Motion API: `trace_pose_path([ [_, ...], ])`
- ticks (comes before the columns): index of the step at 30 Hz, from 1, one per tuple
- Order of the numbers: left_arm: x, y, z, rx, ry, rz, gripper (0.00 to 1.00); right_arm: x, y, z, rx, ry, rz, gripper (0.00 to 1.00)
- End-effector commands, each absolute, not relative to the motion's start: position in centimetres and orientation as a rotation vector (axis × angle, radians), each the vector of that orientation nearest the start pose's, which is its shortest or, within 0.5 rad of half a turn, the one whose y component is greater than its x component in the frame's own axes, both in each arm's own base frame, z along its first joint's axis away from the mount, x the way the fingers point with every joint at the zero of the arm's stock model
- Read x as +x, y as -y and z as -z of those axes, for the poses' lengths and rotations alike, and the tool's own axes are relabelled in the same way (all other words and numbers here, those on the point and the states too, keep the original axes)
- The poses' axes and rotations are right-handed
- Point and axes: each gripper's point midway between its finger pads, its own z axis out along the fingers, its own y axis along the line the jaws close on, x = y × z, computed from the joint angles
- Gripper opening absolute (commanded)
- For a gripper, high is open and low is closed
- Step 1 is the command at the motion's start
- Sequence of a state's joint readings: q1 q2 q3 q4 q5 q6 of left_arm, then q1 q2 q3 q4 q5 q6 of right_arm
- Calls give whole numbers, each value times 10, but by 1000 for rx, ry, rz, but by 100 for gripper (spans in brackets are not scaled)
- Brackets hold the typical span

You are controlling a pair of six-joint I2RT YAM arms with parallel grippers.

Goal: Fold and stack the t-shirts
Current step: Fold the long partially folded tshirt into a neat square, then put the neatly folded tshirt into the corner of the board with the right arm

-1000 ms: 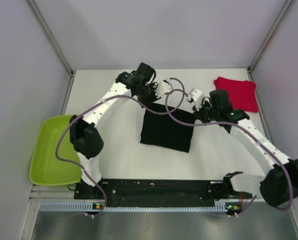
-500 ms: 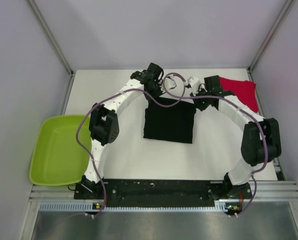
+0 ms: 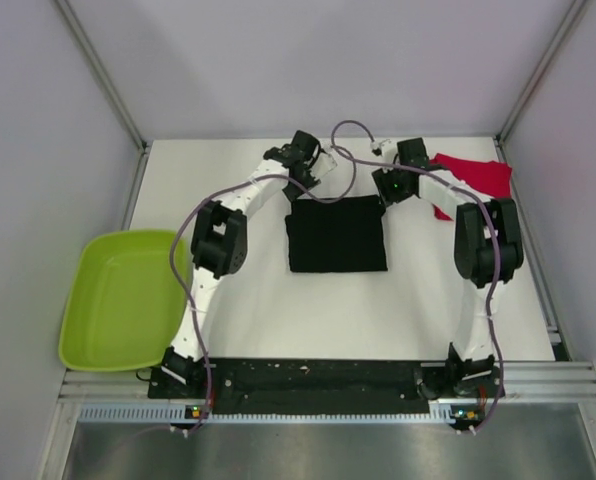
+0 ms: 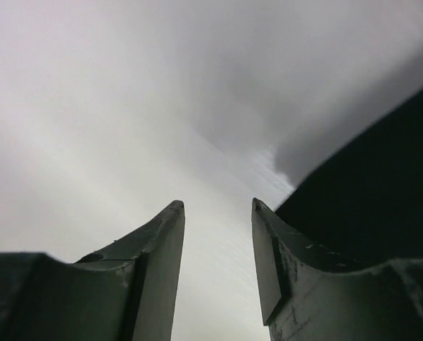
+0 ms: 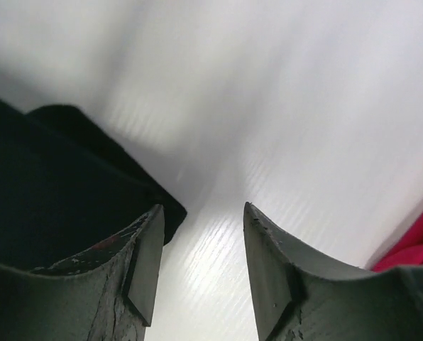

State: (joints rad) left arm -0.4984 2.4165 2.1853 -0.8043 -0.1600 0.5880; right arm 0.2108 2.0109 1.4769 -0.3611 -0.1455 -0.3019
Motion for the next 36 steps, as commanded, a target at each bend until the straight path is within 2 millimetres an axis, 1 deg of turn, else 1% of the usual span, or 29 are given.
trace_pose_path([
  [1,557,200,-143,1006,-2162,-339,49,527,-106,-134,-373,-2236,-101,49],
  [2,553,199,-158,987,-2146,-318,50,522,-106,-147,-317,-2227,-135,50],
  [3,545,198,-164,982,-2145,-288,51,515,-107,-159,-280,-2216,-177,50],
  [5,527,202,-180,961,-2135,-199,54,496,-112,-172,-196,-2215,-289,54],
  [7,505,206,-191,909,-2148,-79,60,475,-119,-170,-178,-2235,-369,58],
  [8,494,210,-188,867,-2173,-12,64,466,-124,-169,-173,-2244,-415,62],
  [9,483,215,-186,809,-2198,79,68,455,-132,-162,-178,-2268,-488,69],
  [10,475,220,-183,751,-2221,173,70,447,-135,-157,-170,-2286,-526,74],
  [11,464,223,-175,688,-2261,258,72,441,-142,-150,-169,-2306,-579,77],
  [12,456,228,-170,643,-2283,335,74,437,-144,-143,-157,-2323,-608,84],
  [13,448,232,-161,597,-2317,395,75,435,-145,-135,-147,-2343,-622,87],
  [14,442,237,-152,555,-2346,457,77,435,-146,-127,-140,-2360,-624,88],
  [15,439,241,-147,536,-2359,505,82,434,-148,-118,-130,-2381,-641,88],
  [17,433,253,-133,510,-2397,596,83,434,-154,-104,-124,-2410,-699,88],
  [18,432,256,-122,503,-2425,622,83,434,-158,-95,-120,-2425,-731,88],
  [22,432,255,-83,367,-2567,671,82,432,-167,-65,-47,-2465,-847,86],
  [23,430,255,-71,353,-2595,690,81,431,-170,-59,-31,-2457,-892,85],
  [25,427,258,-57,335,-2626,725,76,428,-179,-52,-13,-2450,-977,83],
  [26,426,261,-50,330,-2639,755,72,428,-183,-48,-7,-2447,-1010,81],
  [27,424,265,-44,329,-2654,788,66,427,-186,-46,1,-2446,-1049,78],
  [28,424,268,-41,325,-2661,815,54,426,-188,-43,8,-2448,-1070,76],
  [29,423,270,-38,322,-2669,845,44,426,-190,-41,14,-2444,-1090,73],
  [30,424,272,-36,322,-2668,875,32,426,-192,-40,10,-2437,-1102,69],
  [31,425,274,-35,320,-2668,896,15,426,-191,-39,11,-2436,-1108,64],
  [32,427,275,-35,317,-2659,917,0,426,-191,-38,16,-2439,-1110,59],
  [33,428,275,-36,311,-2652,939,0,426,-190,-38,23,-2439,-1114,52],
  [34,429,275,-38,310,-2643,971,0,426,-190,-37,30,-2442,-1121,43],
  [35,429,275,-39,302,-2638,999,0,431,-190,-41,25,-2414,-1127,36],
  [36,431,273,-40,292,-2636,1016,0,432,-190,-42,22,-2407,-1130,27],
])
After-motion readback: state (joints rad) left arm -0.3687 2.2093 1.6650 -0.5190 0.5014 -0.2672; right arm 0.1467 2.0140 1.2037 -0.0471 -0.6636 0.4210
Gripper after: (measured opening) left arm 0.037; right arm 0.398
